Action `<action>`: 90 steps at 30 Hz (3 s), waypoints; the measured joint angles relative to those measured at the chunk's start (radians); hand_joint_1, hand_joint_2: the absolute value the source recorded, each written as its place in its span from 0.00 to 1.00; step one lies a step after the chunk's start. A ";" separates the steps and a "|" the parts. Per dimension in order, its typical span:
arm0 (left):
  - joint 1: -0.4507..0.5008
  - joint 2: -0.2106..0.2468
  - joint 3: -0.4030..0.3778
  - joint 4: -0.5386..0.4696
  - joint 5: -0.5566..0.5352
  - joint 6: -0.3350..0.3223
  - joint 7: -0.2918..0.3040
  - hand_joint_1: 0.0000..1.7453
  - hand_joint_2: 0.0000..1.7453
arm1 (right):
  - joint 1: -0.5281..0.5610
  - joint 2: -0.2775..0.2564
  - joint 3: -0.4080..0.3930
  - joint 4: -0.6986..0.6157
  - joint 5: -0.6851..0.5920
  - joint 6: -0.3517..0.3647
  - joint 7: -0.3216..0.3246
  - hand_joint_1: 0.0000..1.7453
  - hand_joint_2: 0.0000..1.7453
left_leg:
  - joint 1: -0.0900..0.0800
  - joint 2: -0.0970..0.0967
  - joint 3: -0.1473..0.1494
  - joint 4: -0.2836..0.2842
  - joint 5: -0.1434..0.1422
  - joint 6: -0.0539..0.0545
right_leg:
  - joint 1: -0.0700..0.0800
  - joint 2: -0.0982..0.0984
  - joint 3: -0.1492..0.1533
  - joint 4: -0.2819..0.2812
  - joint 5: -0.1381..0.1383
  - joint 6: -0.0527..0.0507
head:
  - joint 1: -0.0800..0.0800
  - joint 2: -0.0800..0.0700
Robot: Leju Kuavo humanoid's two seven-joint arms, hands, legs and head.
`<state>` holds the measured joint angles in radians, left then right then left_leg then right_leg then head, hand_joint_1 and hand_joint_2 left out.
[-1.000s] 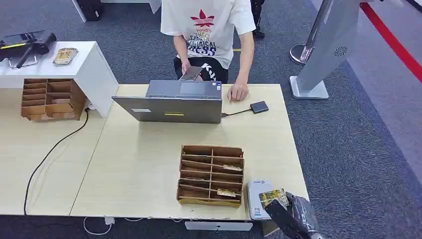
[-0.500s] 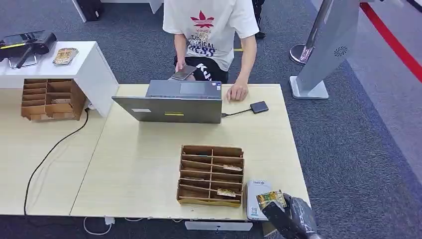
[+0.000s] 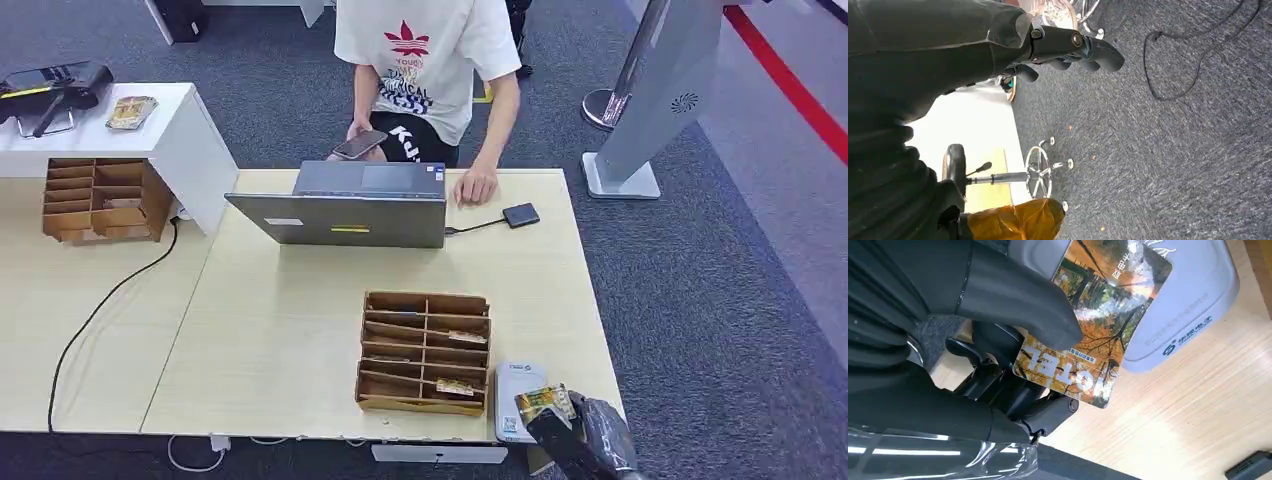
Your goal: Pass the card to the sensor for recognition and then transmit it.
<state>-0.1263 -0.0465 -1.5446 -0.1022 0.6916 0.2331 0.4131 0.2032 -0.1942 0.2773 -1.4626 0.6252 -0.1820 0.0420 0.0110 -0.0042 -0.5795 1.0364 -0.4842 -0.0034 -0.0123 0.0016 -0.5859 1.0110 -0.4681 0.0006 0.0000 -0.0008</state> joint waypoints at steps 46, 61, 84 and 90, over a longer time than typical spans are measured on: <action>0.000 0.000 0.000 0.000 0.002 0.003 -0.003 0.00 1.00 | 0.013 -0.037 0.048 -0.020 -0.018 -0.035 0.025 1.00 1.00 | 0.000 0.000 0.000 0.000 0.000 0.000 | 0.000 0.000 0.000 0.000 0.000 0.000 | 0.000 0.000; 0.000 0.000 0.000 0.000 0.000 0.003 -0.004 0.00 1.00 | 0.014 -0.040 0.051 -0.023 -0.018 -0.039 0.029 1.00 1.00 | 0.000 0.000 0.000 0.000 0.000 0.000 | 0.000 0.000 0.000 0.000 0.000 0.000 | 0.000 0.000; 0.000 0.000 0.000 0.000 -0.011 0.002 -0.004 0.00 1.00 | 0.014 -0.046 0.057 -0.024 -0.020 -0.044 0.033 1.00 1.00 | 0.000 0.000 0.000 0.000 0.000 0.000 | 0.000 0.000 0.000 0.000 0.000 0.000 | 0.000 0.000; 0.000 0.000 0.000 0.000 -0.013 0.001 -0.004 0.00 1.00 | 0.014 -0.048 0.060 -0.026 -0.021 -0.045 0.034 1.00 1.00 | 0.000 0.000 0.000 0.000 0.000 0.000 | 0.000 0.000 0.000 0.000 0.000 0.000 | 0.000 0.000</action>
<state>-0.1262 -0.0465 -1.5446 -0.1022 0.6786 0.2338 0.4089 0.2170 -0.2426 0.3372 -1.4885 0.6043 -0.2274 0.0763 0.0108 -0.0042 -0.5797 1.0365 -0.4845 -0.0029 -0.0123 0.0016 -0.5859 1.0109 -0.4682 0.0007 0.0000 -0.0008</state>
